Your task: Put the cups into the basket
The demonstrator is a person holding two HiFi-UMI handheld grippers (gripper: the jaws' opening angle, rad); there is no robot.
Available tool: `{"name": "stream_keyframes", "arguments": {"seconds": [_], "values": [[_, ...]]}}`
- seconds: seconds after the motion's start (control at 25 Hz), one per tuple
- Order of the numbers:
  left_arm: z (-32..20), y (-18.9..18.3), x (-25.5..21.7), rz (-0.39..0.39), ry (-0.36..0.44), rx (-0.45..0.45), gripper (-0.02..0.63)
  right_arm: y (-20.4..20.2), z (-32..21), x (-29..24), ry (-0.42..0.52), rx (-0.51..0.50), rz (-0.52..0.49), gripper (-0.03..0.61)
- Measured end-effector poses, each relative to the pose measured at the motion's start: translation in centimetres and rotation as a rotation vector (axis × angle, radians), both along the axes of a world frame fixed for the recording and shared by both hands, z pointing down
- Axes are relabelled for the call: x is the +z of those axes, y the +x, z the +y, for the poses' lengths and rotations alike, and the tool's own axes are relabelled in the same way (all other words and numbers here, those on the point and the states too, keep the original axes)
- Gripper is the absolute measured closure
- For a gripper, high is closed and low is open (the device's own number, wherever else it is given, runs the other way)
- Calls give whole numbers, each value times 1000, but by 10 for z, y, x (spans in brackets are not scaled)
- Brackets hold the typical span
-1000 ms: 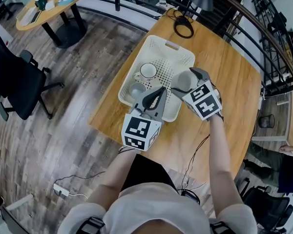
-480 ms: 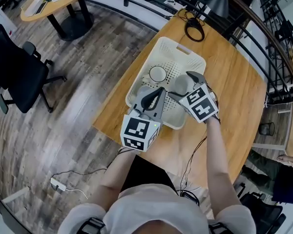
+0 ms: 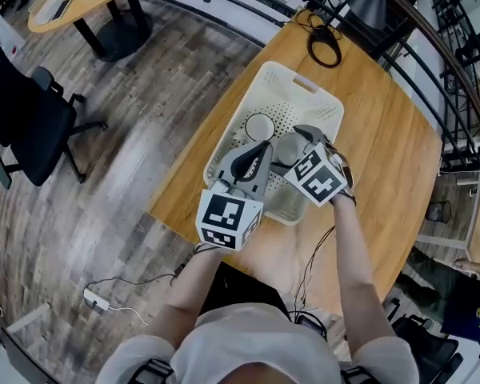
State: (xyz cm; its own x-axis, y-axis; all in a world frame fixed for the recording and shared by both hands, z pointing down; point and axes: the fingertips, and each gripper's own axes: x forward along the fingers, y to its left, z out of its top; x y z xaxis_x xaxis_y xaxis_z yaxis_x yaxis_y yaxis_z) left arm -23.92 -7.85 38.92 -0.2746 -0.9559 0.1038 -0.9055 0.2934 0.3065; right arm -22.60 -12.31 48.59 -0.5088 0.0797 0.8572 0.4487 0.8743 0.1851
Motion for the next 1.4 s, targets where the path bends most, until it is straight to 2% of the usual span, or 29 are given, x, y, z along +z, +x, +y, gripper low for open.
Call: {"name": "stream_keyframes", "arguments": {"seconds": [0.24, 0.84, 1.04, 1.24, 1.4], "values": [[-6, -12, 1, 7, 6, -14, 604, 2, 10, 28, -12, -81, 115, 129], [-10, -27, 8, 19, -2, -37, 604, 5, 33, 70, 7, -250, 307, 129], [-6, -30, 9, 19, -3, -40, 604, 3, 38, 75, -1, -328, 313, 129], [-6, -31, 10, 15, -4, -41, 604, 4, 33, 80, -25, -308, 332, 129], [-6, -30, 7, 12, 0, -41, 604, 3, 34, 78, -9, -308, 338, 128]]}}
